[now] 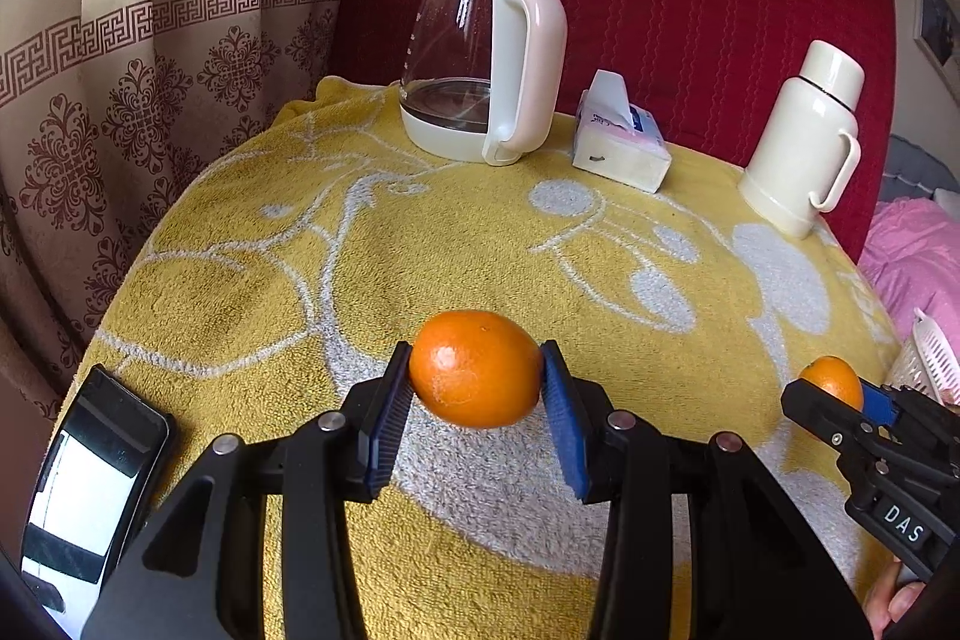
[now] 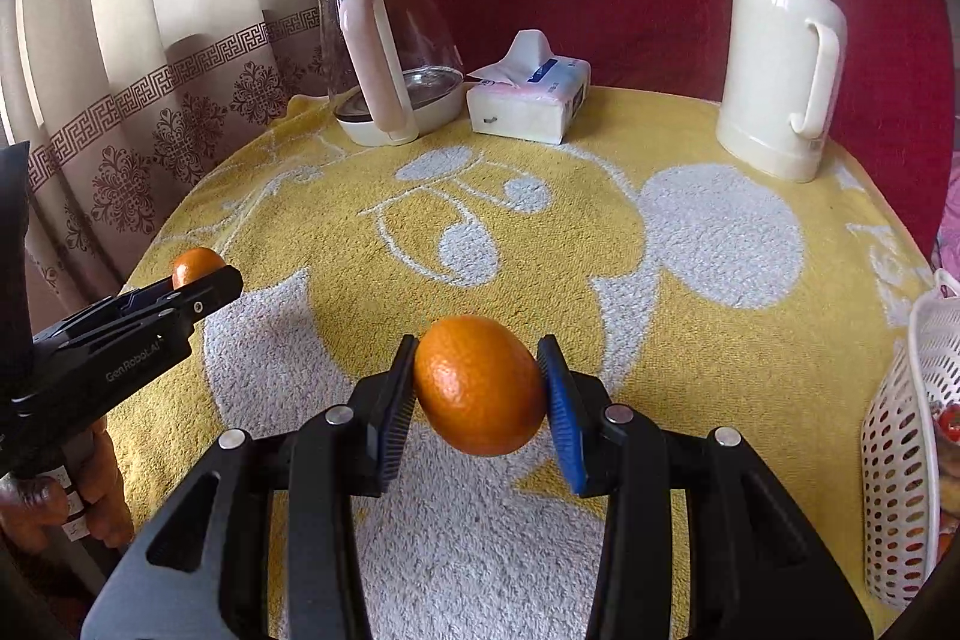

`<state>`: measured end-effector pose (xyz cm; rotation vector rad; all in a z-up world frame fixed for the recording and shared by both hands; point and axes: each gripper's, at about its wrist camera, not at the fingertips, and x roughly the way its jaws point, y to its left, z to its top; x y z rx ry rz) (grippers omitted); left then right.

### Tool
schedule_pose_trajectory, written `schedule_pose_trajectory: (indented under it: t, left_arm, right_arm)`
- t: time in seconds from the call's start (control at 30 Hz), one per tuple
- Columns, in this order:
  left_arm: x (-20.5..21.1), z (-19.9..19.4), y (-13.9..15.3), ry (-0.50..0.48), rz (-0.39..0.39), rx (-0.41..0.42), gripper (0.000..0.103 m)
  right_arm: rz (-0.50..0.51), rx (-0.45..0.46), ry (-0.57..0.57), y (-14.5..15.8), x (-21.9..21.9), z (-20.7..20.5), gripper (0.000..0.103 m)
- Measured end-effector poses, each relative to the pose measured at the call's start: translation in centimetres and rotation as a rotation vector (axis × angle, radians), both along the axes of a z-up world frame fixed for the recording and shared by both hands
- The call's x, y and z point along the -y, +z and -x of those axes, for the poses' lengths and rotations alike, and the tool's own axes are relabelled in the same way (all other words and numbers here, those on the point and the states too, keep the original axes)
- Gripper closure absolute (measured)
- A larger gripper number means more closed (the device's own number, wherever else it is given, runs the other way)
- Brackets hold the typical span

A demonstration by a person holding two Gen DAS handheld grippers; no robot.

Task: Organize fruits
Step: 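Lift the orange and carry it toward the basket with the right tool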

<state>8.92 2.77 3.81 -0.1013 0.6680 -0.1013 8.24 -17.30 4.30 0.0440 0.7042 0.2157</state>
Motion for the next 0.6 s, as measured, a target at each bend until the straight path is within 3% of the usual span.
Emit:
schedule_pose_trajectory:
  t: [0.6]
  left_arm:
    - [3.5,2.2,0.8,-0.1,-0.018,0.035,0.06]
  right_arm:
    - [-0.056,0.071,-0.086,2.3,3.3,5.6,0.062]
